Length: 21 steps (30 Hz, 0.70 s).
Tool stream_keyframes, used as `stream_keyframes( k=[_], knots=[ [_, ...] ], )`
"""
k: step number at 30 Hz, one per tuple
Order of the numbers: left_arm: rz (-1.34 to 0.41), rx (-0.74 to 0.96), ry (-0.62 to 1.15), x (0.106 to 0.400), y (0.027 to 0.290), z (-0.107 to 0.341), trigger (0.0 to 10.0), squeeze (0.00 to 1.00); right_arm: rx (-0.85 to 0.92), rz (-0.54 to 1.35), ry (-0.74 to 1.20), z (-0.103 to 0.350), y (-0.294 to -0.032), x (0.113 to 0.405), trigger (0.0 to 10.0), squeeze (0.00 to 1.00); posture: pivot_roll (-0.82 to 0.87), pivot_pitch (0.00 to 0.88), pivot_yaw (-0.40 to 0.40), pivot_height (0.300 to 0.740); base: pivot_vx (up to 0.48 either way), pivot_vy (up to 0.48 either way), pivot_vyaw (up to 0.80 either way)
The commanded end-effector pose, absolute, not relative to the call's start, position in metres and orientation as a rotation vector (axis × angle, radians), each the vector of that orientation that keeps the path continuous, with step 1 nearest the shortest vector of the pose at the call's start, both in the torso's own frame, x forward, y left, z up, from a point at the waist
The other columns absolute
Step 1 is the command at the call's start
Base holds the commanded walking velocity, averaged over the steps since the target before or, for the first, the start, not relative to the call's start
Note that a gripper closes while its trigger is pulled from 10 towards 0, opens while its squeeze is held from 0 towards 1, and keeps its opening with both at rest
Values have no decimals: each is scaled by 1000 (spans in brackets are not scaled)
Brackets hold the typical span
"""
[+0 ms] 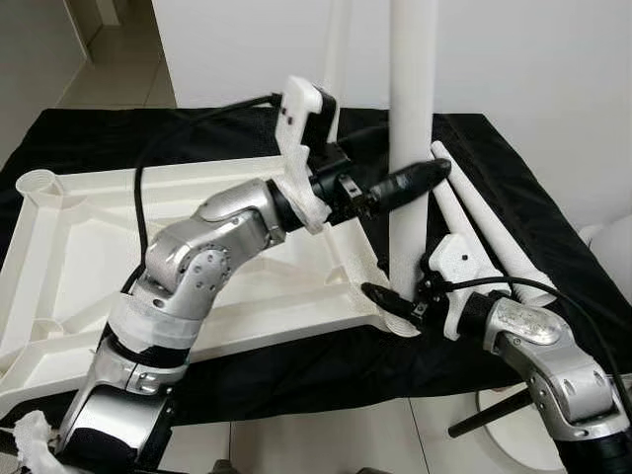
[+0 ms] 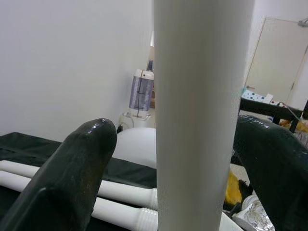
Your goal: Building children table
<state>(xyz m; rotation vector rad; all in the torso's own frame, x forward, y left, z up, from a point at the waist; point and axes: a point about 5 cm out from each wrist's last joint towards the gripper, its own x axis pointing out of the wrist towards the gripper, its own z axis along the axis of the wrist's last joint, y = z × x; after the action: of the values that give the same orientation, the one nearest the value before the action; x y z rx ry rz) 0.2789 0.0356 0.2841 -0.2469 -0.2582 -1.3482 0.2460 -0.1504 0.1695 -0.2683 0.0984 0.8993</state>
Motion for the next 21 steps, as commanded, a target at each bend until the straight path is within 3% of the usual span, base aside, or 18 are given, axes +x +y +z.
stream_keyframes(
  k=[1,8,16,17,18,21],
  knots=[
    [-1483,-156,-290,272,29,288,10000,0,-276,933,98,174,-149,244,10000,0,18,0,-12,740,0,0,0],
    [-1470,-140,-261,277,28,289,10000,0,-278,959,137,172,-151,241,10000,0,15,0,-13,740,0,0,0],
    [-1569,-184,-279,272,32,293,9686,0,-280,991,175,170,-152,237,10000,0,5,0,-19,740,0,0,0],
    [-1591,-191,-286,270,33,294,1176,0,-281,993,179,171,-152,237,10000,0,4,0,-22,740,0,0,0],
    [-1612,-202,-280,269,34,294,0,0,-282,991,180,171,-153,237,10000,0,3,0,-25,740,0,0,0],
    [-1616,-205,-277,269,35,295,0,0,-284,984,179,172,-153,238,10000,0,2,0,-25,740,0,0,0]
  ],
)
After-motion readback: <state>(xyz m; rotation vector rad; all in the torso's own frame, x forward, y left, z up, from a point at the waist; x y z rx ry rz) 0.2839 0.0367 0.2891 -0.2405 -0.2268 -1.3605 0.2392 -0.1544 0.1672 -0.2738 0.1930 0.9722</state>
